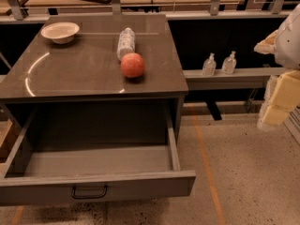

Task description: Place apple into top drawer

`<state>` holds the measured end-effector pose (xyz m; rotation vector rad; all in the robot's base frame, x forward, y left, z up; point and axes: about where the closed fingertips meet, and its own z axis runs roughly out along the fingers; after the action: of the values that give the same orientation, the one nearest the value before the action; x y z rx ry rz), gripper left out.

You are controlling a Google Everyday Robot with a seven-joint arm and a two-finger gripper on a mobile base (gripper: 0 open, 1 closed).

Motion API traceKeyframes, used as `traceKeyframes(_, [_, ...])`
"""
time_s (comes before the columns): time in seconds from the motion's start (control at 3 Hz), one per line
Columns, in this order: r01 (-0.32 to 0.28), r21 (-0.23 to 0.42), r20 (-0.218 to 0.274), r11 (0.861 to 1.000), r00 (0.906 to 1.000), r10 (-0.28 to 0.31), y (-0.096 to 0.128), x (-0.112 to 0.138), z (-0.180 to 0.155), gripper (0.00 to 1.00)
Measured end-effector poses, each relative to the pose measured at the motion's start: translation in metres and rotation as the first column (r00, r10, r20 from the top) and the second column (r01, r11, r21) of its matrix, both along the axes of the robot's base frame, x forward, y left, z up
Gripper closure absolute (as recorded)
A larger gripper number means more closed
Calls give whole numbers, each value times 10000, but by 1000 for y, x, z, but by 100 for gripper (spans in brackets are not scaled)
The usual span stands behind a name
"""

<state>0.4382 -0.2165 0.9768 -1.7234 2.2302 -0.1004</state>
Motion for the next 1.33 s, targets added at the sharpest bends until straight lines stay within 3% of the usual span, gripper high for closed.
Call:
traceKeyframes(0.33, [0, 0, 0, 10000, 10000, 0, 0, 0, 0, 0])
traceKeyframes(0.67, [188, 948, 496, 9953, 9985, -235, 4, 21, 0, 0])
traceKeyframes(1.0, [44, 2214, 1146, 9752, 9929, -305, 21, 57, -8, 0])
traceKeyframes(1.33, [221, 3173, 1724, 9481, 9817, -806, 42, 96, -19, 0])
